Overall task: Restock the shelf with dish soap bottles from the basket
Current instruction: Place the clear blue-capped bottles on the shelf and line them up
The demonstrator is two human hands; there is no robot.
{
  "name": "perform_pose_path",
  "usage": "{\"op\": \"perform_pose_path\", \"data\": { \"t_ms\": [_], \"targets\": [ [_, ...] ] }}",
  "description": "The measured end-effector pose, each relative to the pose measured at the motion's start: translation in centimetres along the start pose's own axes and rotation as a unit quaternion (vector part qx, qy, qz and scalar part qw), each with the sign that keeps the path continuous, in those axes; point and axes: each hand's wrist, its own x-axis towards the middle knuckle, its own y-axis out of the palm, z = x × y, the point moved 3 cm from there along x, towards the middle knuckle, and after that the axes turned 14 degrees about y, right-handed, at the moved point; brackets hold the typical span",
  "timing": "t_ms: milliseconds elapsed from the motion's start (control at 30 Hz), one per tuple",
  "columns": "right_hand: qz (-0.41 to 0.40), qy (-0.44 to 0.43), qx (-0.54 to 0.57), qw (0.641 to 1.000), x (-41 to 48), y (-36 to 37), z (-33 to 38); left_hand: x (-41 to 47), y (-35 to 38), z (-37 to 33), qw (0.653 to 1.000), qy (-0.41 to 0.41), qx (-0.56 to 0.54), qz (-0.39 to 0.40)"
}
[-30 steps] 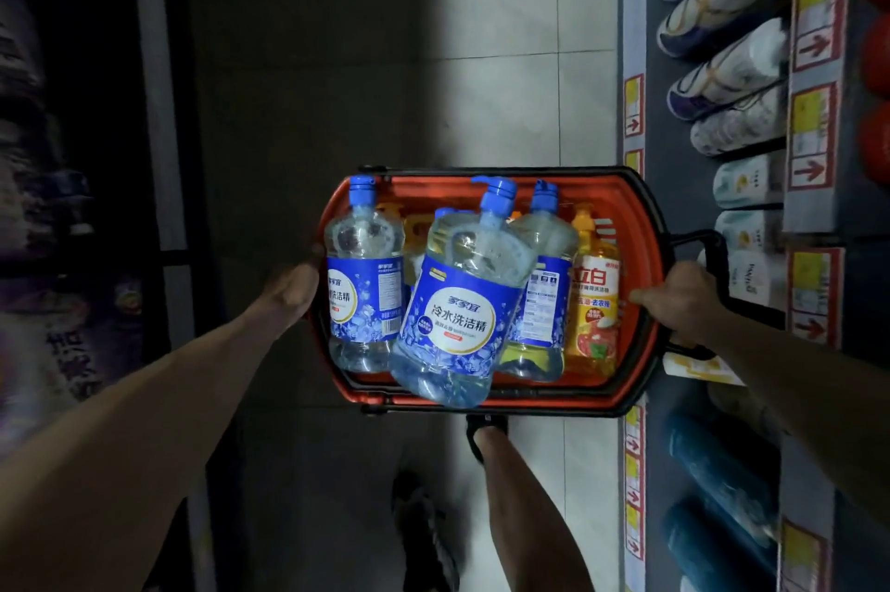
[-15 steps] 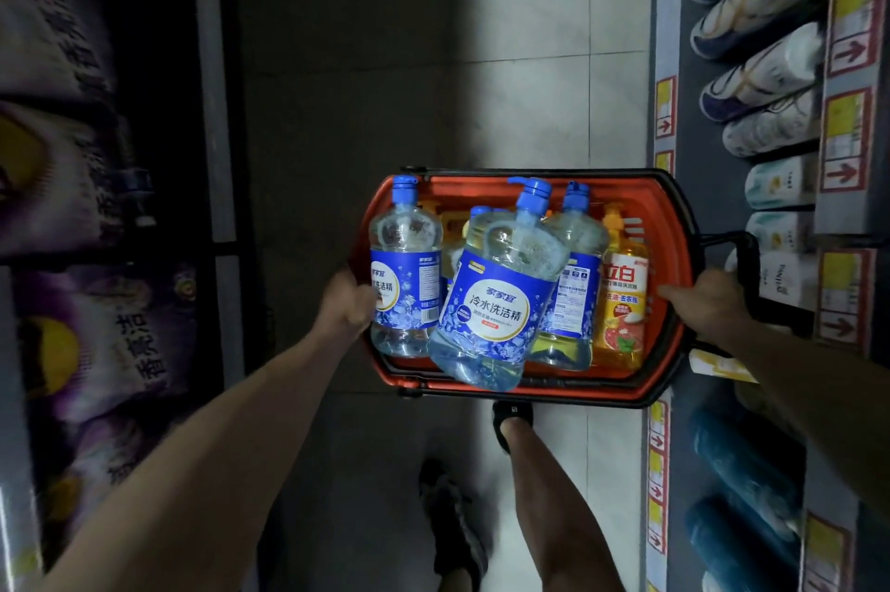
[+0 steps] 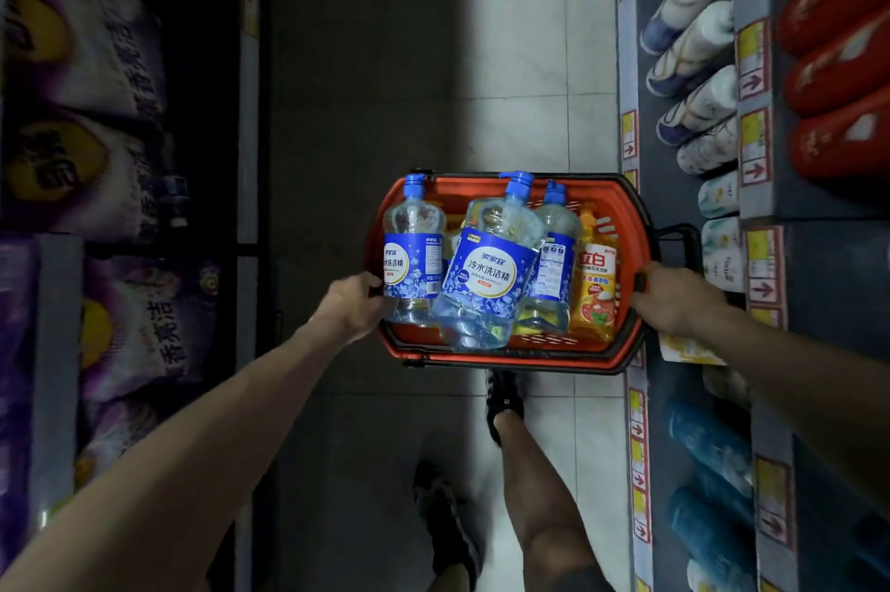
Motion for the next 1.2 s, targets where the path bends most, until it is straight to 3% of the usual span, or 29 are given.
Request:
{"op": "perform_pose_path", "data": {
  "t_ms": [200, 667, 1000, 1200],
  "targets": [
    [-0.013, -0.076, 0.018, 0.997, -9.1, -0.5, 2.0, -6.8, -0.5, -4.9, 0.996, 0.064, 0.051, 0.043],
    [-0.109, -0.208, -0.091, 0.968, -23.5, -1.0, 6.0, -18.3, -2.0, -13.7, 0.976, 0.161, 0.148, 0.014],
    [-0.116, -0.25, -0.087, 0.957, -22.0, -2.1, 7.8, -15.3, -2.0, -15.0, 0.98, 0.162, 0.118, 0.02],
    [-0.057, -0.222, -0.04, 0.973, -17.5, -1.2, 8.7, -9.8, -0.2, -14.4, 0.984, 0.145, 0.098, 0.039]
  ]
}}
